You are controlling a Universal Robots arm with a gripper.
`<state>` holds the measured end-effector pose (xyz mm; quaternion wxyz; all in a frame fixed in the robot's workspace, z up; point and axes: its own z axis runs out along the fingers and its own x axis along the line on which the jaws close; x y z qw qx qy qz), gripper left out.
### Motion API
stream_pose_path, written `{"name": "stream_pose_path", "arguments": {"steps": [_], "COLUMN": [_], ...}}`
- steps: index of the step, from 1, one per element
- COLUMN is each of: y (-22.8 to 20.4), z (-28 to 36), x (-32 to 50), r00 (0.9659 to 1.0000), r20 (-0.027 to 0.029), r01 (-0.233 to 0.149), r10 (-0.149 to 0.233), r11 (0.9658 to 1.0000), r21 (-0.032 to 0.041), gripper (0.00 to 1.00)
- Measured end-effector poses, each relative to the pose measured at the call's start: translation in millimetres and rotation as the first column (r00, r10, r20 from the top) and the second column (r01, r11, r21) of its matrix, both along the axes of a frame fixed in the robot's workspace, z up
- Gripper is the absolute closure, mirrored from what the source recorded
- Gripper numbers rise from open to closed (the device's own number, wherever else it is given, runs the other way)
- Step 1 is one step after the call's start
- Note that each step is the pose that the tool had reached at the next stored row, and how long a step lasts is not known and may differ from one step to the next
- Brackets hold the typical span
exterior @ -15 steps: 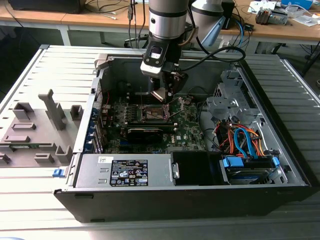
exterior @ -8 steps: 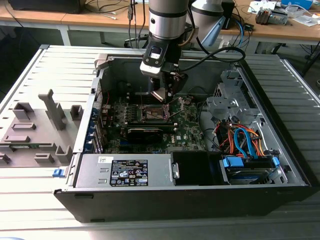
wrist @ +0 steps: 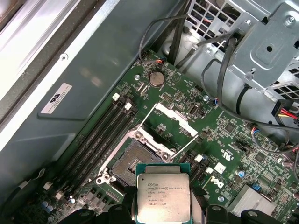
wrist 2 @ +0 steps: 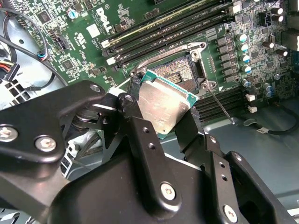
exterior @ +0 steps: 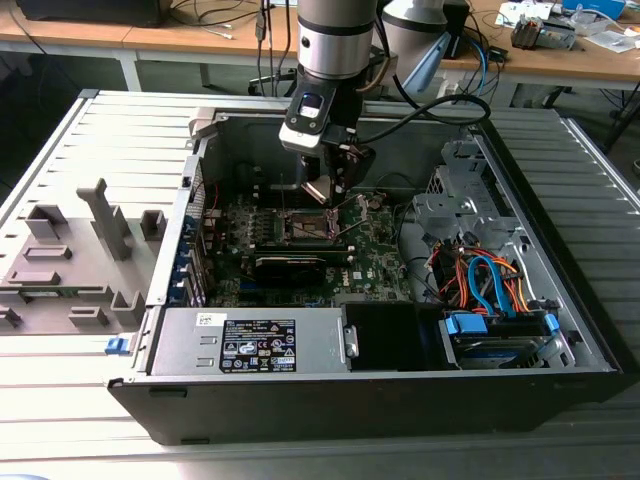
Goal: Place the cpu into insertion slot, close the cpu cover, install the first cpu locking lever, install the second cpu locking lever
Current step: 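Close the cpu cover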
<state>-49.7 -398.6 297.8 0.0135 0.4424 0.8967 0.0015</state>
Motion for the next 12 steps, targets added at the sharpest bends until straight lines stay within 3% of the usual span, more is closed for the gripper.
{"name": "stream_pose_path", "arguments": {"steps": [12], "y": [0.0], "z": [-0.3], "x": [0.0], "r00": [0.9999], "r20": [0.0000], "r01": [0.011], "r10": [-0.011], "r11": [0.9999], "r21": [0.0000], "gripper": [0.45]}}
